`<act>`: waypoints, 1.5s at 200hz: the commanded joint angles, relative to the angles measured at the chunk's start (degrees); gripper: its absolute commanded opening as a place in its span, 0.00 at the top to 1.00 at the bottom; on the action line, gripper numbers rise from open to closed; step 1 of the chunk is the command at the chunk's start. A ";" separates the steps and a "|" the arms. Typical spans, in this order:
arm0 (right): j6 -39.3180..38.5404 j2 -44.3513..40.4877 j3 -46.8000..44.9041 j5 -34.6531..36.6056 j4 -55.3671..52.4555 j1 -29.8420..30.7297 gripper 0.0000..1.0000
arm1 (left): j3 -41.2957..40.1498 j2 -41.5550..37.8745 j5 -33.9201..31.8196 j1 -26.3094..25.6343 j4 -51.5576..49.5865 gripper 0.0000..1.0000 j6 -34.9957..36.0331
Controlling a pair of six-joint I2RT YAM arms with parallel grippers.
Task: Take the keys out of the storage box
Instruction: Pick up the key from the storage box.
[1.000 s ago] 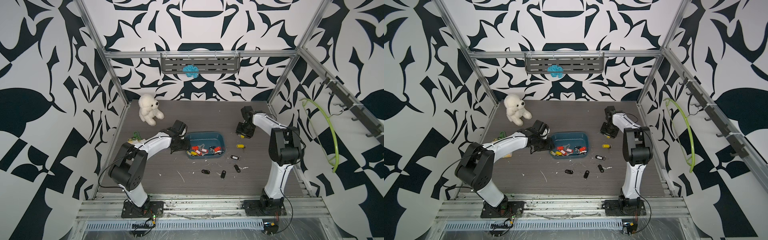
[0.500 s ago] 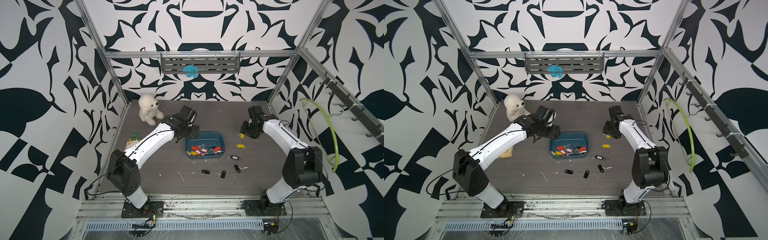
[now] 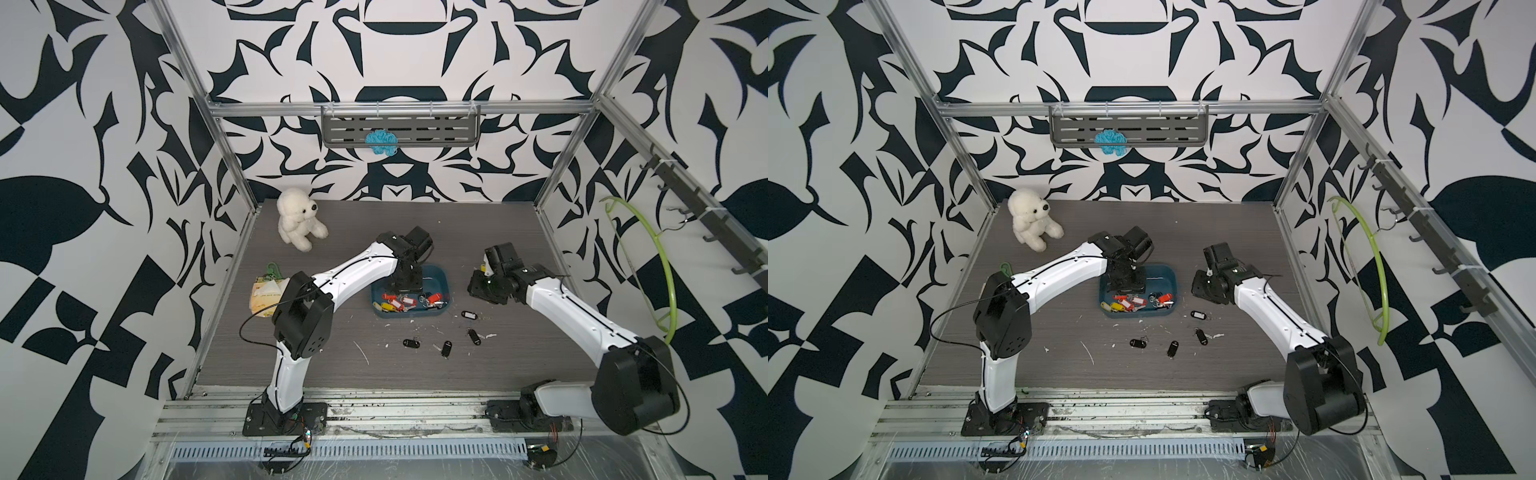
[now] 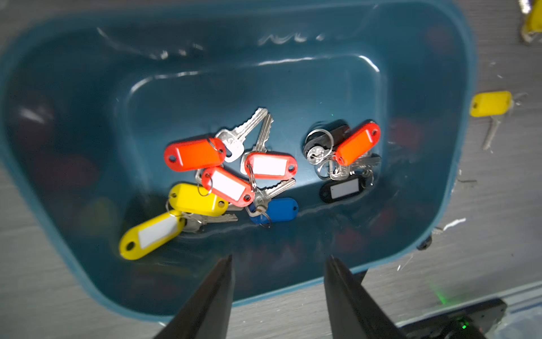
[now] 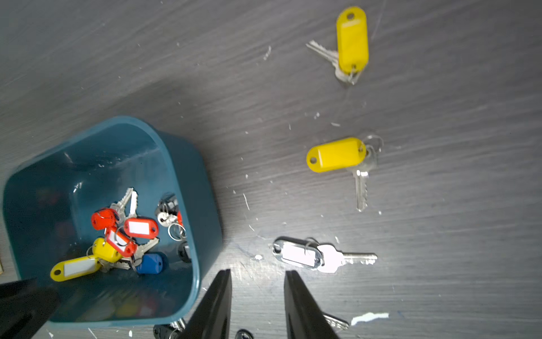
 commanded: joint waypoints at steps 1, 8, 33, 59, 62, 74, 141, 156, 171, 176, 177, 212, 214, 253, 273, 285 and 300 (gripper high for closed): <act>0.01 -1.16 -0.48 -1.54 3.59 -0.07 0.65 | 1.51 1.76 1.04 -0.33 -2.42 0.44 -5.14; -0.39 -0.98 -0.72 -2.05 3.46 -0.04 0.65 | 2.21 2.48 0.66 -0.33 -2.91 0.44 -5.23; -1.73 -0.87 -0.64 -4.09 3.67 -0.05 0.63 | 3.34 4.75 1.72 0.75 -3.50 0.45 -6.06; -2.96 0.21 0.56 -6.66 3.93 -0.09 0.58 | 1.65 5.41 2.82 2.83 -2.56 0.45 -7.17; -3.09 0.37 0.63 -6.94 3.98 -0.10 0.58 | 1.36 5.34 2.89 3.08 -2.39 0.45 -7.18; -3.52 1.10 1.05 -7.94 4.08 -0.07 0.57 | 0.67 5.38 3.18 4.39 -2.09 0.46 -7.37; -3.89 2.29 -0.04 -9.66 5.12 -0.10 0.57 | 2.80 8.56 2.83 8.37 -2.53 0.46 -5.73; -4.02 2.34 -0.04 -9.66 5.13 -0.05 0.57 | 3.61 9.98 3.39 8.37 -2.55 0.46 -5.60; -4.22 2.40 -0.05 -9.75 4.98 -0.10 0.57 | 3.33 10.66 3.67 8.37 -1.94 0.46 -5.80; -4.33 2.47 -0.05 -9.77 5.02 -0.10 0.57 | 3.06 10.73 3.66 8.37 -1.63 0.46 -5.88; -4.33 2.47 0.00 -9.76 5.03 -0.10 0.57 | 3.04 10.71 3.66 8.37 -1.55 0.46 -5.88; -4.59 2.95 -0.13 -9.92 4.99 -0.10 0.57 | 2.72 11.65 3.48 8.36 -0.77 0.46 -5.98; -4.60 3.03 -0.13 -9.92 4.96 -0.04 0.57 | 2.73 11.72 3.48 8.37 -0.73 0.46 -5.98; -4.66 3.28 -0.18 -10.10 5.12 -0.08 0.57 | 3.35 12.78 2.81 8.37 -0.67 0.47 -5.93; -4.60 3.42 -0.31 -10.19 5.12 -0.09 0.58 | 4.55 13.48 1.41 8.28 -1.51 0.48 -5.50; -4.66 3.40 -0.25 -10.19 5.20 -0.06 0.58 | 5.40 13.91 0.65 8.19 -1.90 0.49 -5.36; -4.67 3.45 -0.33 -10.28 5.24 -0.10 0.58 | 6.38 14.43 -0.31 8.08 -2.32 0.49 -4.90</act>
